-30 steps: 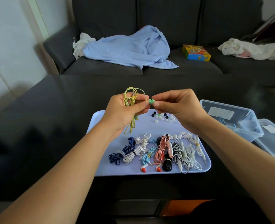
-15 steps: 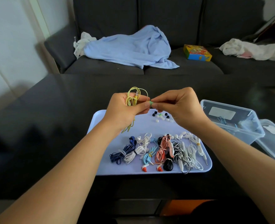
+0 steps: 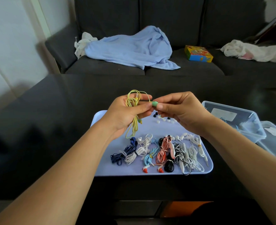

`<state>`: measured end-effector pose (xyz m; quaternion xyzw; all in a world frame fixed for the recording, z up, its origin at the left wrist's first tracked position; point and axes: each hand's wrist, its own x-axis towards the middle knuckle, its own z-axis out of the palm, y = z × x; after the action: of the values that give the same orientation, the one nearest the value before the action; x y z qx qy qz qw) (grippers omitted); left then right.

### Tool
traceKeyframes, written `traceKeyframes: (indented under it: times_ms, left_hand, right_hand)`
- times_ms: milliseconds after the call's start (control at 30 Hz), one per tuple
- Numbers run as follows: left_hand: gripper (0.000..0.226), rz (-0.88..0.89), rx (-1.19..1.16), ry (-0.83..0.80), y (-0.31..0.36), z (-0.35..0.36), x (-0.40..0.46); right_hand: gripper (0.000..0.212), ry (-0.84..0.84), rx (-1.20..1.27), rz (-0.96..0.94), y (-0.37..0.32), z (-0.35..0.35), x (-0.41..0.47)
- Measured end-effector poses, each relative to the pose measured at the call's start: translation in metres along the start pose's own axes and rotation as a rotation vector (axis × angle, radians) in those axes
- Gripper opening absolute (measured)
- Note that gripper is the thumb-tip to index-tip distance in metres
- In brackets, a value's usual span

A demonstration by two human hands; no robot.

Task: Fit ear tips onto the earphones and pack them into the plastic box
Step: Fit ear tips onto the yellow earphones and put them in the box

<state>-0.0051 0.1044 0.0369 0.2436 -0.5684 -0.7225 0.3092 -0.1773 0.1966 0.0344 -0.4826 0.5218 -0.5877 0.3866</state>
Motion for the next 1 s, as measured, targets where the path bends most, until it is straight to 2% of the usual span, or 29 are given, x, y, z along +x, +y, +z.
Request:
traceKeyframes:
  times_ms: [200,300,467,833,1000]
  left_hand:
    - [0.010,-0.029,0.037,0.068,-0.001,-0.001,0.000]
    - [0.010,-0.043,0.039,0.078,0.000,-0.001,0.001]
    - [0.011,-0.039,0.039,0.098,-0.001,-0.002,0.002]
    - [0.009,-0.034,-0.035,0.100,0.000,-0.005,0.000]
    - [0.009,-0.026,-0.071,0.083,0.002,-0.006,-0.001]
  right_hand:
    - [0.023,-0.006,0.165,0.110,0.002,0.003,-0.001]
    - [0.030,-0.044,0.223,0.144,0.001,0.006,-0.001]
    - [0.034,-0.077,0.243,0.149,-0.001,0.010,-0.002]
    - [0.030,0.030,0.172,0.080,-0.001,0.019,0.000]
    - [0.034,-0.082,0.285,0.131,-0.003,0.021,0.001]
